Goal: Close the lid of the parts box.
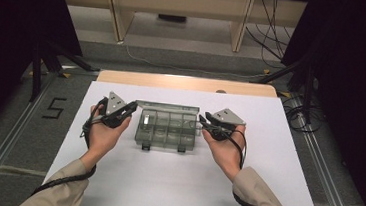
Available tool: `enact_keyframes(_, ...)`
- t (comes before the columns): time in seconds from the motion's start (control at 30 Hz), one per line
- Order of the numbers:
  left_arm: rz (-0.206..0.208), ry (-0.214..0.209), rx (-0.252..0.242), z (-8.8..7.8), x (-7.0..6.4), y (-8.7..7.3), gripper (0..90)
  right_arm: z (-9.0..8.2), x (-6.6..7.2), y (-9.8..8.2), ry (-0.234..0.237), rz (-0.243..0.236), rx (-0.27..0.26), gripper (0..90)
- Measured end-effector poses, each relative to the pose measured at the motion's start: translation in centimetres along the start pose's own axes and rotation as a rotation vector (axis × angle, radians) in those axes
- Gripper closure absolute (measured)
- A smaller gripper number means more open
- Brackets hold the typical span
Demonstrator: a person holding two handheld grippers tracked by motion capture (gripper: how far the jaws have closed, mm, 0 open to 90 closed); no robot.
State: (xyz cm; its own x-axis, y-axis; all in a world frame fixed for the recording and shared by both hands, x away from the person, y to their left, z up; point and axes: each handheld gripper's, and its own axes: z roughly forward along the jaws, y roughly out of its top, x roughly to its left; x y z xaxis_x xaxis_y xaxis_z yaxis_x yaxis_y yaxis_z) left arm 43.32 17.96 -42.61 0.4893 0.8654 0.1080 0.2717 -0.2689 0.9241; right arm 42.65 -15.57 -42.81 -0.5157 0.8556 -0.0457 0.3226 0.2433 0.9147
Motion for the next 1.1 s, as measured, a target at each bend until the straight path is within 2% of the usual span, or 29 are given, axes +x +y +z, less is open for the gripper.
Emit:
enact_keyframes(0.03, 0.009, 0.007, -0.002, -0.1, 0.0, 0.0, 84.9, -0.1, 0.0, -0.1, -0.002, 0.002, -0.003, 69.3)
enact_keyframes(0.07, 0.011, -0.008, 0.004, -0.1, 0.0, -0.1, 84.7, -0.2, -0.1, -0.5, 0.018, 0.025, -0.003, 65.8)
enact_keyframes(0.17, 0.018, 0.0, 0.007, -0.3, -0.1, -0.2, 83.9, -0.6, -0.4, -1.0, 0.041, 0.022, 0.005, 60.1)
enact_keyframes(0.23, 0.012, -0.015, 0.011, -0.4, -0.2, -0.3, 83.5, -0.6, -0.5, -1.2, 0.059, 0.029, -0.003, 57.7)
enact_keyframes(0.33, 0.015, -0.021, 0.014, -0.5, -0.2, -0.4, 81.5, -0.9, -0.6, -2.1, 0.121, 0.001, -0.006, 49.4)
enact_keyframes(0.4, 0.023, -0.018, 0.016, -0.8, -0.3, -0.4, 80.5, -1.1, -0.6, -2.3, 0.125, -0.001, 0.003, 47.3)
enact_keyframes(0.43, 0.023, -0.028, 0.018, -0.8, -0.4, -0.5, 79.7, -1.3, -0.7, -2.6, 0.143, -0.003, -0.013, 44.1)
enact_keyframes(0.47, 0.026, -0.03, 0.02, -0.9, -0.4, -0.5, 78.9, -1.4, -0.7, -2.6, 0.159, 0.001, -0.005, 42.1)
enact_keyframes(0.6, 0.022, -0.061, 0.03, -1.3, -0.6, -0.7, 73.4, -1.9, -0.9, -2.4, 0.18, -0.006, -0.02, 35.6)
enact_keyframes(0.7, 0.019, -0.078, 0.045, -1.4, -0.7, -0.8, 65.4, -2.1, -0.9, -2.3, 0.186, -0.008, -0.024, 33.5)
enact_keyframes(0.77, -0.016, -0.102, 0.063, -1.7, -0.7, -1.0, 57.9, -2.1, -0.9, -2.4, 0.184, -0.005, -0.02, 32.5)
enact_keyframes(0.8, -0.016, -0.102, 0.063, -1.7, -0.7, -1.0, 54.8, -2.0, -0.8, -2.4, 0.187, -0.001, -0.022, 32.0)
enact_keyframes(0.83, -0.028, -0.119, 0.066, -1.7, -0.7, -1.1, 54.8, -2.0, -0.8, -2.4, 0.187, -0.001, -0.022, 32.0)
enact_keyframes(0.87, -0.034, -0.142, 0.088, -1.9, -0.8, -1.2, 46.2, -2.1, -0.8, -2.5, 0.189, -0.002, -0.011, 31.0)
enact_keyframes(0.9, -0.034, -0.142, 0.088, -1.9, -0.8, -1.2, 41.0, -2.1, -0.7, -2.5, 0.186, -0.003, -0.008, 30.5)
enact_keyframes(0.93, -0.028, -0.164, 0.114, -2.0, -0.8, -1.1, 35.7, -2.1, -0.7, -2.5, 0.19, -0.003, -0.006, 30.1)
enact_keyframes(0.97, -0.028, -0.179, 0.12, -2.0, -0.8, -1.1, 30.8, -2.0, -0.6, -2.5, 0.194, -0.003, -0.016, 29.5)
enact_keyframes(1.0, -0.028, -0.179, 0.12, -2.0, -0.8, -1.1, 26.9, -2.1, -0.6, -2.4, 0.191, -0.008, -0.008, 28.7)
enact_keyframes(1.07, -0.034, -0.216, 0.136, -2.2, -0.7, -1.1, 20.3, -2.2, -0.6, -2.3, 0.197, -0.012, -0.007, 27.4)
enact_keyframes(1.1, -0.034, -0.216, 0.136, -2.2, -0.7, -1.1, 18.2, -2.2, -0.6, -2.3, 0.197, -0.012, -0.007, 27.4)
